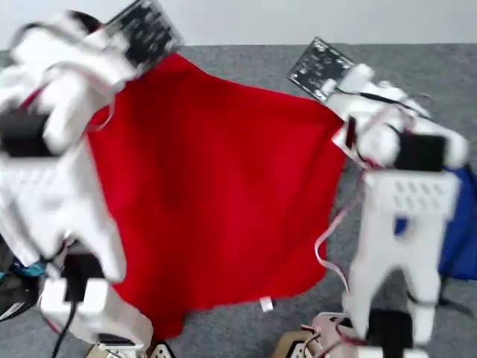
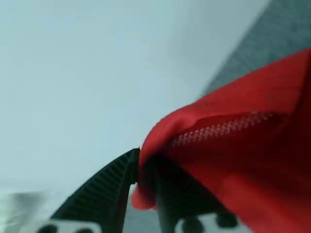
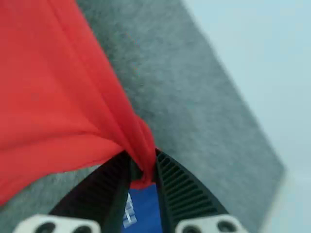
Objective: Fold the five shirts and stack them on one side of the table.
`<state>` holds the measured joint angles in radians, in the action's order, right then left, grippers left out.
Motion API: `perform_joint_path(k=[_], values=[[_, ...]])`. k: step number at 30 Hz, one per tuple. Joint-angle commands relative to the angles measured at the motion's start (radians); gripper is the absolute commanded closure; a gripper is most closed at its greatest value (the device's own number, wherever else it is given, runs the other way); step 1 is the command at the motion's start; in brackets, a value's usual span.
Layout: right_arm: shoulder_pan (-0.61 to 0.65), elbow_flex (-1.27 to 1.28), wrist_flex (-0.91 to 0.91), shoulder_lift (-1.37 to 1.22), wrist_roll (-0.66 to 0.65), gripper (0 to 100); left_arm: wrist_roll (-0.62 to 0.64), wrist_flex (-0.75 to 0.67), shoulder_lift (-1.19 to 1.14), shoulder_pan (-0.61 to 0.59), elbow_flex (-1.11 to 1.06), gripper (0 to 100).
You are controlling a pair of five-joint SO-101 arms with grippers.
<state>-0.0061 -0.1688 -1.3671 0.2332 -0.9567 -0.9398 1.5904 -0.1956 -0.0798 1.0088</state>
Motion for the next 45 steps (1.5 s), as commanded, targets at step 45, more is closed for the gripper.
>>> perform_joint_path(k=[45], values=[[0.059,-0.411,-0.005,-0.585,-0.137,98.8,-0.008,0.167,-0.545,-0.014,0.248,100]])
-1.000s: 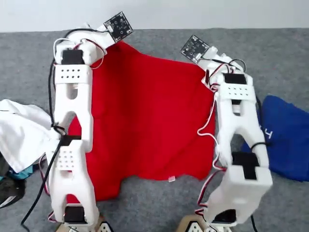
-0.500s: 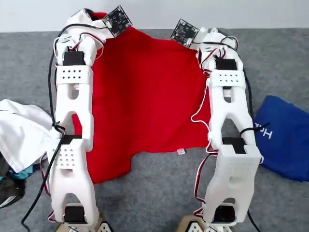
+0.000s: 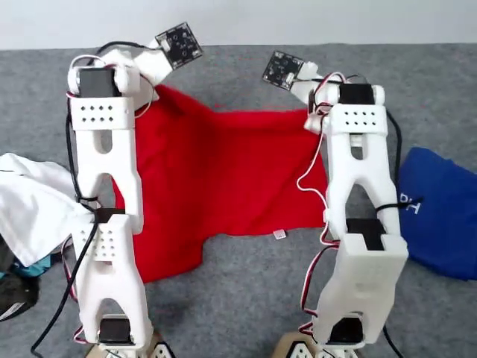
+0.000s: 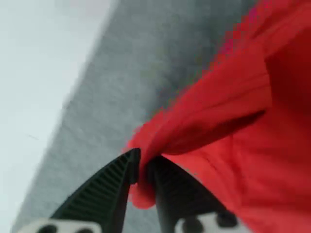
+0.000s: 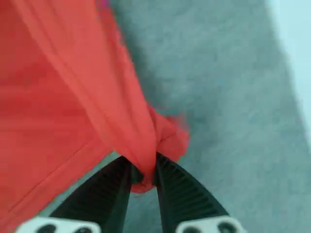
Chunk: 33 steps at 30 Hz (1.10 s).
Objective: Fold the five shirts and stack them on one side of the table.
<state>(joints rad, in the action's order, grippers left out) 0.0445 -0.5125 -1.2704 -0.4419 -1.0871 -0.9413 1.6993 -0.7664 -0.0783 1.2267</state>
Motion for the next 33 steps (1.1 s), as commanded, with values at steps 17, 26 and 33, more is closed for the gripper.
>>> perform_joint_path(k=[17,26,33], values=[[0.05,-0.046,-0.522,0.148,0.104,98.8,-0.218,0.057,0.789,-0.034,-1.122,100],[0.056,0.209,-0.524,0.239,0.118,98.8,-0.304,0.057,1.086,-0.069,-1.54,100],[0.051,0.442,-0.443,0.34,0.173,98.8,-0.327,0.057,1.166,-0.104,-1.698,100]])
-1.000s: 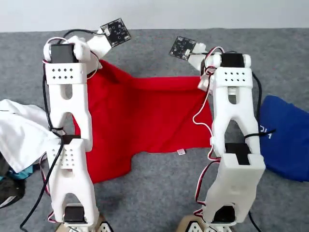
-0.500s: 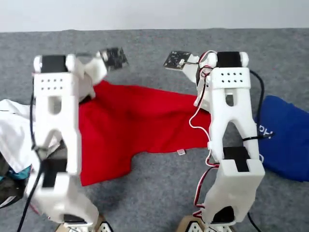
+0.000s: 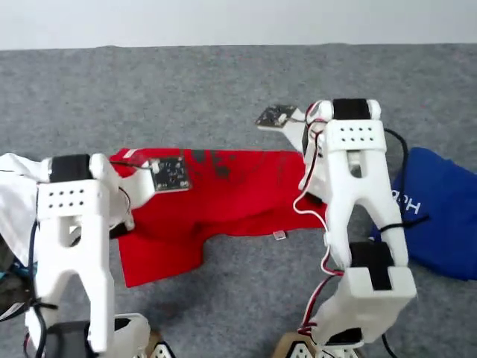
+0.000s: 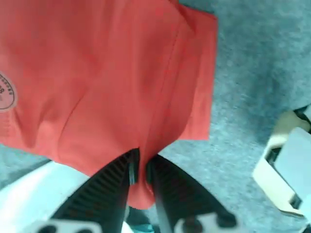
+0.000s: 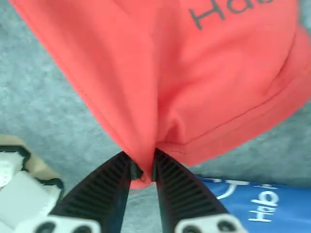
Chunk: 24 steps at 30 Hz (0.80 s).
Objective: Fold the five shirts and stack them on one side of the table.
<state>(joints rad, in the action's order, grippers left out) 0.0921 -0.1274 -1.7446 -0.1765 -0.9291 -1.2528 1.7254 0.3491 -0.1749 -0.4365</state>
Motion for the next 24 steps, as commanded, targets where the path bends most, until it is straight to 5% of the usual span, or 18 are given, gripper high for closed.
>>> perform_joint_path(k=[1,12,19,24], values=[[0.004,0.092,0.062,0.082,0.015,98.8,-0.015,0.031,0.058,-0.008,-0.051,100],[0.002,0.227,0.177,0.096,0.064,98.2,-0.011,0.029,0.066,-0.008,-0.124,92],[-0.036,0.175,0.117,0.119,0.141,74.4,0.08,0.029,0.068,-0.006,-0.128,85],[-0.051,0.071,0.079,0.173,0.155,74.0,0.149,0.023,0.117,-0.008,-0.015,84]])
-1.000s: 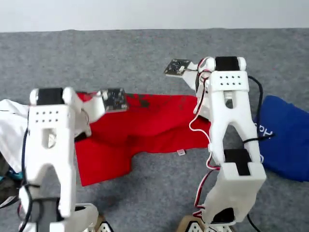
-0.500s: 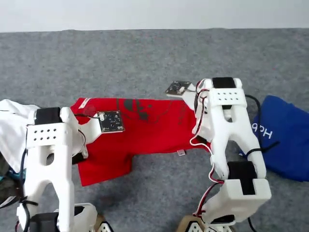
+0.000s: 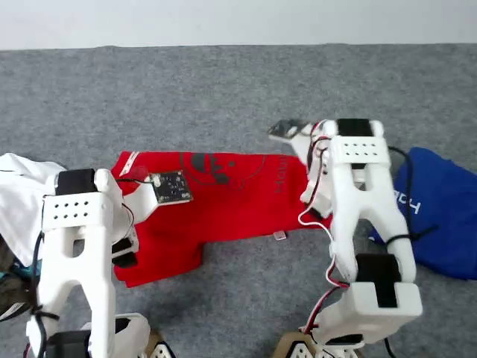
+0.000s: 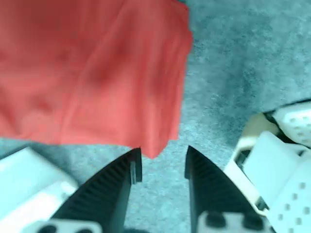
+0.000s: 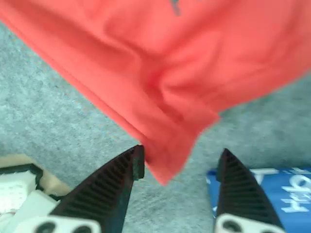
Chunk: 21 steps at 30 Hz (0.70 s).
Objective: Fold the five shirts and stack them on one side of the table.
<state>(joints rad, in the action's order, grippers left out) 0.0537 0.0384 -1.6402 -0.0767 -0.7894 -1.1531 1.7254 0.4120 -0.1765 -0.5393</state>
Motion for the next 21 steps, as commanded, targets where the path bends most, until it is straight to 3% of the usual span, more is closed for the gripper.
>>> perform_joint_path(k=[1,6,11,15,21], values=[[-0.013,-0.123,-0.033,0.084,0.017,74.0,0.078,0.009,0.066,-0.003,0.12,84],[-0.015,-0.242,-0.012,0.094,0.123,78.7,0.348,-0.201,0.084,-0.002,0.211,85],[-0.01,-0.244,0.157,0.008,0.265,87.9,0.718,-0.506,0.014,0.003,0.131,99],[-0.015,-0.245,0.292,-0.101,0.33,98.4,0.807,-0.686,-0.135,0.003,0.071,99],[-0.027,-0.249,0.424,-0.229,0.388,98.3,0.819,-0.746,-0.454,0.003,0.165,99]])
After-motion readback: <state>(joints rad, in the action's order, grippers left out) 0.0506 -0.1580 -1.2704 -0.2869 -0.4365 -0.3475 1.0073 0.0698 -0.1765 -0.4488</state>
